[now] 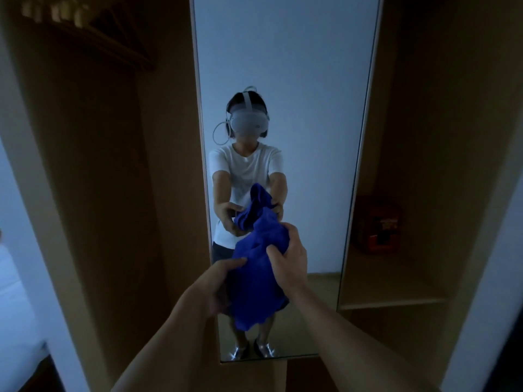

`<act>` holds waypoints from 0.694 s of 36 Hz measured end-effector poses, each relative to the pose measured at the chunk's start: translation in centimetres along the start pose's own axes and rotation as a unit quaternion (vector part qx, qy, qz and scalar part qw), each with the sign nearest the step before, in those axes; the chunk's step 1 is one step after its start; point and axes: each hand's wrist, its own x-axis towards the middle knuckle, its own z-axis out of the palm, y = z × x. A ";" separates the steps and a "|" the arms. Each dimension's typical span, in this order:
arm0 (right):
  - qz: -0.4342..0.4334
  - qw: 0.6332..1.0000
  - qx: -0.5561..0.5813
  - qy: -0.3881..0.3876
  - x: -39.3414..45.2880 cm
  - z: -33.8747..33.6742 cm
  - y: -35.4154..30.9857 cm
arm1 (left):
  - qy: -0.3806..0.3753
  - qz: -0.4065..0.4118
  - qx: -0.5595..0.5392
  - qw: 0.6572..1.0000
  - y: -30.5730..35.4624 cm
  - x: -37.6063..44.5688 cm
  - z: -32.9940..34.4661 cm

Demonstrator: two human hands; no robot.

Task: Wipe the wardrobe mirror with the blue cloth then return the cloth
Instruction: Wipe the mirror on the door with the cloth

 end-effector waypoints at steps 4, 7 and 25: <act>0.041 0.998 -0.033 -0.018 -0.2 -1.3 1.0 | 0.006 0.019 0.064 0.998 0.9 -0.7 0.4; 0.100 0.994 -0.001 -0.046 -0.1 -2.0 1.1 | 0.027 0.010 0.107 0.994 1.7 -0.9 1.5; 0.330 0.755 0.468 -0.319 -3.6 -6.1 2.2 | -0.027 0.066 0.070 0.995 5.8 -2.7 4.5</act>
